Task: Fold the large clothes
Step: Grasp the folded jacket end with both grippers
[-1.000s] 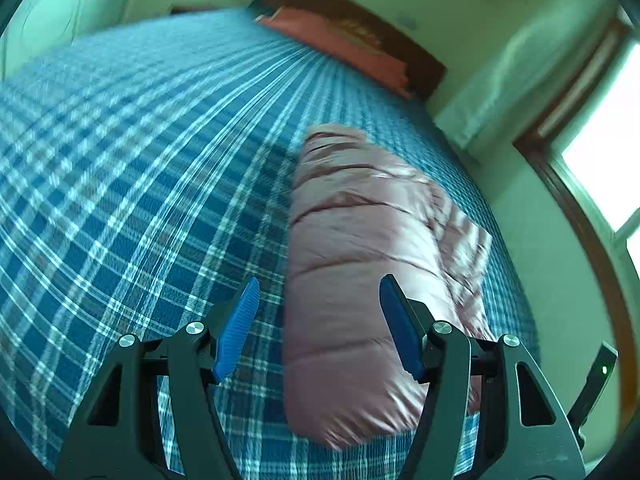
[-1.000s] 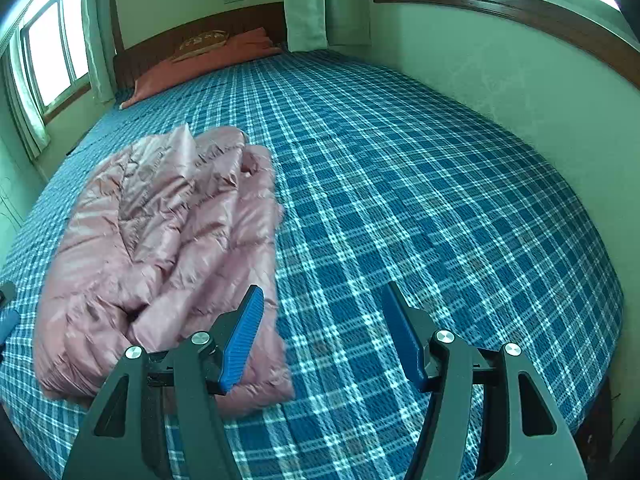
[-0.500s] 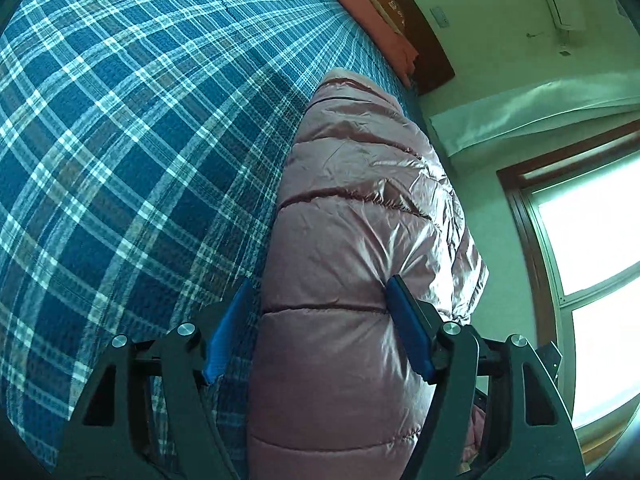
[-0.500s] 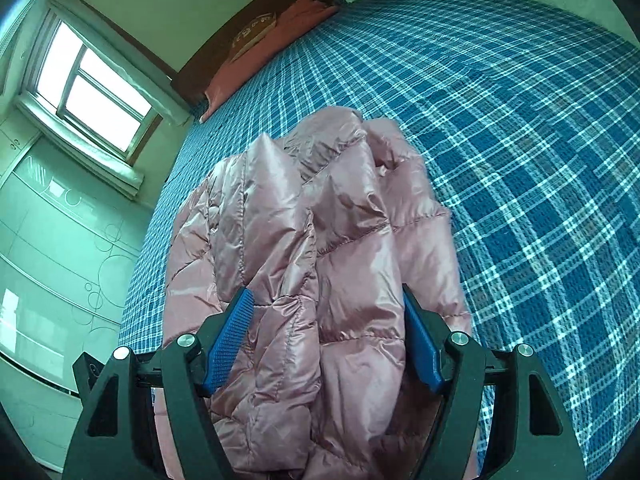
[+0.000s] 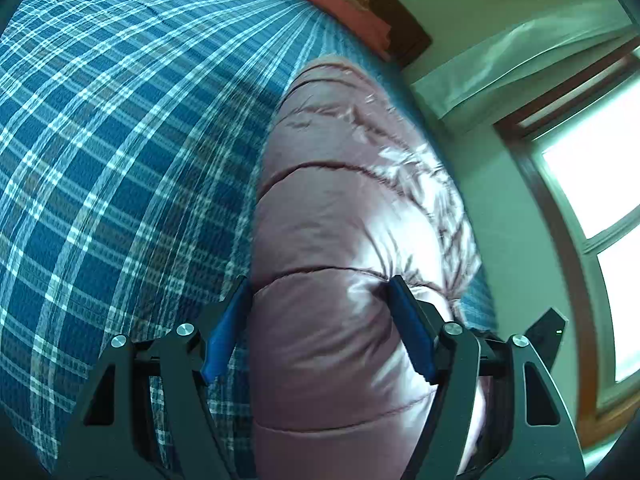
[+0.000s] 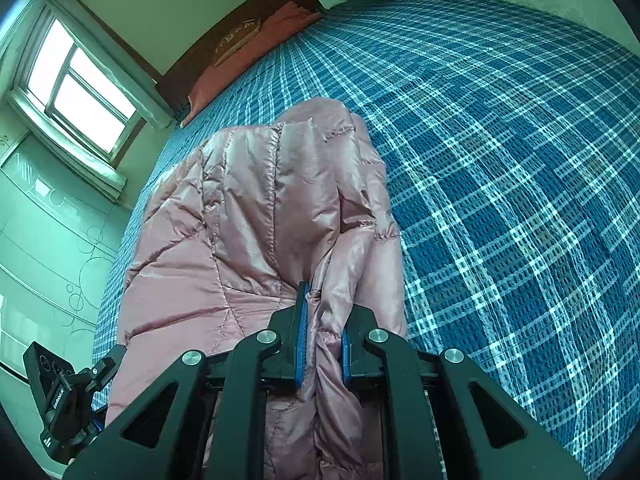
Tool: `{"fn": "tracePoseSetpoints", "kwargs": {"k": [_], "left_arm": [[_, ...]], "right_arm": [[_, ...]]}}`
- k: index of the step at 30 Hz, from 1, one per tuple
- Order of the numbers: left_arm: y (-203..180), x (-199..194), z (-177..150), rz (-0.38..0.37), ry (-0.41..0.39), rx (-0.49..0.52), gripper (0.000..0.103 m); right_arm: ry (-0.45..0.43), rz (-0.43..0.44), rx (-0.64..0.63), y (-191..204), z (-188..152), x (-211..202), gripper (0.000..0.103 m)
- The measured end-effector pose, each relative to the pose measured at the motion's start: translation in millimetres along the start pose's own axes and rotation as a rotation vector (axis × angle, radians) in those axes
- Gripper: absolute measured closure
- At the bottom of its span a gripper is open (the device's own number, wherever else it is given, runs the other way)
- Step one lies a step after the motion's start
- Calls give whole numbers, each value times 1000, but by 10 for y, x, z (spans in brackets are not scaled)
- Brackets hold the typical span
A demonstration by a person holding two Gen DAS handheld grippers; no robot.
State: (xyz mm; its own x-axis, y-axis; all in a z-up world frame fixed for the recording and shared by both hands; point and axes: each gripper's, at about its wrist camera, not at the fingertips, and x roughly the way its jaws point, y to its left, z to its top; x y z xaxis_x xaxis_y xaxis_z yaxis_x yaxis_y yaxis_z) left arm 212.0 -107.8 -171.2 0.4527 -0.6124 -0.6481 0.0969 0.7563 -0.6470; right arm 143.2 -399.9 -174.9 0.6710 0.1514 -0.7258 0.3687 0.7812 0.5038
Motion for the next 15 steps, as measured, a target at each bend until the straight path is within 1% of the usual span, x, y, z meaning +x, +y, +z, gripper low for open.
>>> {"fn": "tracePoseSetpoints", "kwargs": {"k": [2, 6, 8, 10, 12, 13, 14, 15], "left_arm": [[20, 107, -24, 41, 16, 1, 33], [14, 279, -54, 101, 29, 66, 34], [16, 318, -43, 112, 24, 89, 34], [21, 286, -54, 95, 19, 102, 35], [62, 198, -65, 59, 26, 78, 35], [94, 124, -78, 40, 27, 50, 35], [119, 41, -91, 25, 21, 28, 35], [123, -43, -114, 9, 10, 19, 36]], "right_arm": [[11, 1, -1, -51, -26, 57, 91], [13, 9, 11, -128, -37, 145, 92], [15, 16, 18, -143, -27, 154, 92], [13, 26, 31, -136, -7, 108, 91], [7, 38, 59, -165, 7, -1, 85], [2, 36, 71, -175, -9, -86, 79], [-2, 34, 83, -169, -23, -157, 76], [-8, 40, 96, -159, -48, -258, 69]]}}
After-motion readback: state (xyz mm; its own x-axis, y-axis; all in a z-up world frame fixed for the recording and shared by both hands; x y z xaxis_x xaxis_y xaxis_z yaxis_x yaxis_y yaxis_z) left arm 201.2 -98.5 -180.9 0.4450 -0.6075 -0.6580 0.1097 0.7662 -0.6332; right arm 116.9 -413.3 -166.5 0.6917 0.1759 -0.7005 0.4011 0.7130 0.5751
